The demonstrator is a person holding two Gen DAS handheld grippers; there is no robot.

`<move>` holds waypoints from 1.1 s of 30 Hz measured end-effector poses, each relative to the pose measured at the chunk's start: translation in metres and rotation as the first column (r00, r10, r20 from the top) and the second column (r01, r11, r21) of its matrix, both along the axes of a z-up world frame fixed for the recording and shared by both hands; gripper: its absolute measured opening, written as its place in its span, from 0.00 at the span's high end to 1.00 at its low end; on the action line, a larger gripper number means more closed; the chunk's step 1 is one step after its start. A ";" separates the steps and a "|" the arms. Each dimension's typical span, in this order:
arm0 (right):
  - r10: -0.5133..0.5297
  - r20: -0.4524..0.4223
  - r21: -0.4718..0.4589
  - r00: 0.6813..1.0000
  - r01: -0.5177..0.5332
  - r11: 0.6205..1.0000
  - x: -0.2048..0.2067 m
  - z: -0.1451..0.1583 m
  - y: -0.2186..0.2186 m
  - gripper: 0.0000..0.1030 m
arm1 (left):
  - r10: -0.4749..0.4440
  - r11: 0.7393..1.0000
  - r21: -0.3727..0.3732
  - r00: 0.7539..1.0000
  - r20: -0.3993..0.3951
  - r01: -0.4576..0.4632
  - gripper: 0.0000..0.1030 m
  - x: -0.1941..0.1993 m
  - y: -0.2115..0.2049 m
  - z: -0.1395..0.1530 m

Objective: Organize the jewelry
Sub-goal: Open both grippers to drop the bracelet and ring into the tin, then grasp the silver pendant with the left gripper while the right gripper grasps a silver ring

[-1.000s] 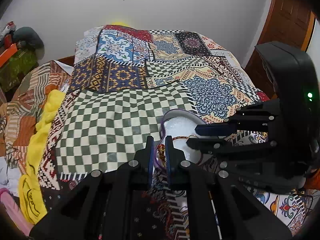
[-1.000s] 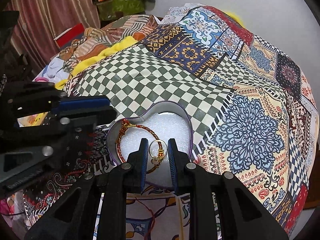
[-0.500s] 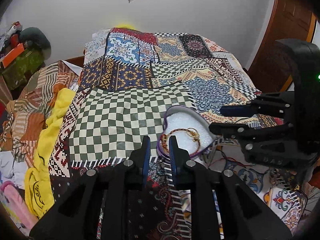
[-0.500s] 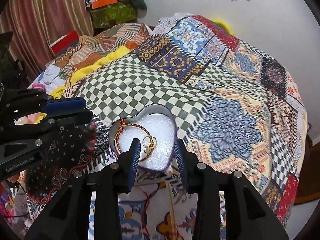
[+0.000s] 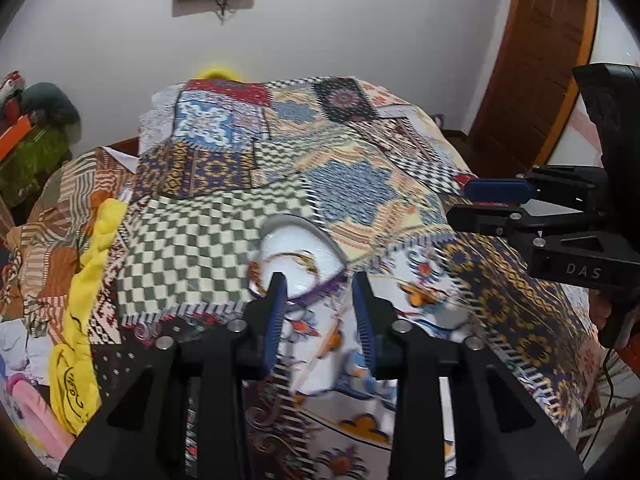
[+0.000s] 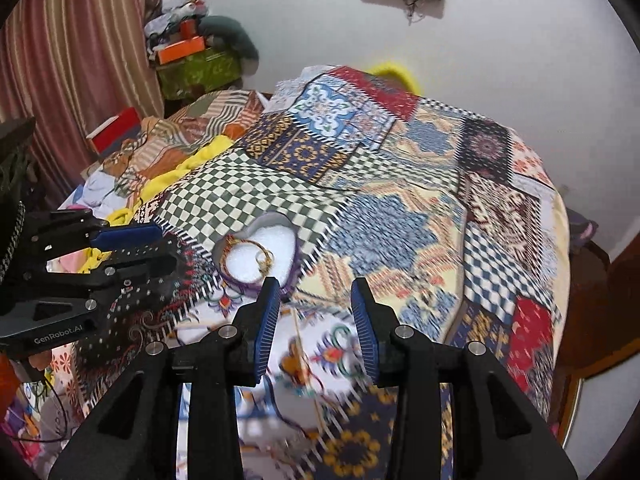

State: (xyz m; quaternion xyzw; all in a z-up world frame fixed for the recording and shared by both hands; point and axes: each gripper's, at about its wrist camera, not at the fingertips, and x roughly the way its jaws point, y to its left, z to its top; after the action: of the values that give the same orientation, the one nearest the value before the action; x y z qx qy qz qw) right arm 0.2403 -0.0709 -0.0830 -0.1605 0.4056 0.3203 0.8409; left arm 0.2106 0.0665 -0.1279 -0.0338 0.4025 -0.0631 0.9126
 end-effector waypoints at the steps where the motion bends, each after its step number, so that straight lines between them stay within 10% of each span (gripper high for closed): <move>1: -0.010 0.005 0.000 1.000 0.010 1.000 -0.004 -0.001 -0.007 0.65 | -0.010 1.000 0.000 1.000 -0.002 0.010 0.66 -0.002 -0.005 0.000; 33: -0.148 -0.059 -0.016 0.987 0.147 0.989 -0.062 -0.052 -0.107 0.63 | -0.210 0.978 -0.036 0.964 -0.164 0.207 0.66 -0.012 -0.121 -0.062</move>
State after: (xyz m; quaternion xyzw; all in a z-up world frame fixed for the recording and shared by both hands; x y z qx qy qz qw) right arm 0.1779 -0.1775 -0.1348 -0.1254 0.4431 0.2595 0.8489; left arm 0.1988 -0.0543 -0.1895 -0.0049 0.4782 -0.1594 0.8637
